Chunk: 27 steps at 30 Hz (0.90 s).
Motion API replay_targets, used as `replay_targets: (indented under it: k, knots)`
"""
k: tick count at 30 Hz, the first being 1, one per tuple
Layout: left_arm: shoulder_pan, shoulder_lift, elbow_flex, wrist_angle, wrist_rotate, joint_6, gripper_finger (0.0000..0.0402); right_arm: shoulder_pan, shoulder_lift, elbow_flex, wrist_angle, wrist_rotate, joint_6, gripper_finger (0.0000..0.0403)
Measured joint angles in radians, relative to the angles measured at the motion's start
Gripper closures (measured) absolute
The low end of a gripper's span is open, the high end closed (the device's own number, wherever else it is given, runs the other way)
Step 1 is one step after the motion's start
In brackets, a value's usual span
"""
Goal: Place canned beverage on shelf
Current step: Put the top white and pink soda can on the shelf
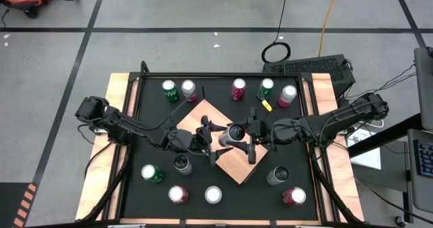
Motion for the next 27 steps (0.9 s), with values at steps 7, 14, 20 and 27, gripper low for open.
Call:
replay_targets:
  k: [7,14,20,27]
  knots:
    - [0.0,0.001,0.001,-0.006,0.005,0.001,0.0144,0.0,0.0,0.0,0.002,0.0,0.008,0.0165]
    - [0.0,0.001,0.001,-0.005,0.047,-0.043,0.017,0.0,0.0,0.001,-0.009,-0.005,-0.04,0.0134]
    - [-0.001,0.001,0.001,0.01,0.138,-0.088,0.0159,0.025,-0.041,0.002,-0.072,-0.012,-0.082,0.0085]
    - [-0.001,0.001,0.0,0.058,0.196,-0.08,0.0157,0.051,-0.098,0.002,-0.091,-0.007,-0.082,0.0065]
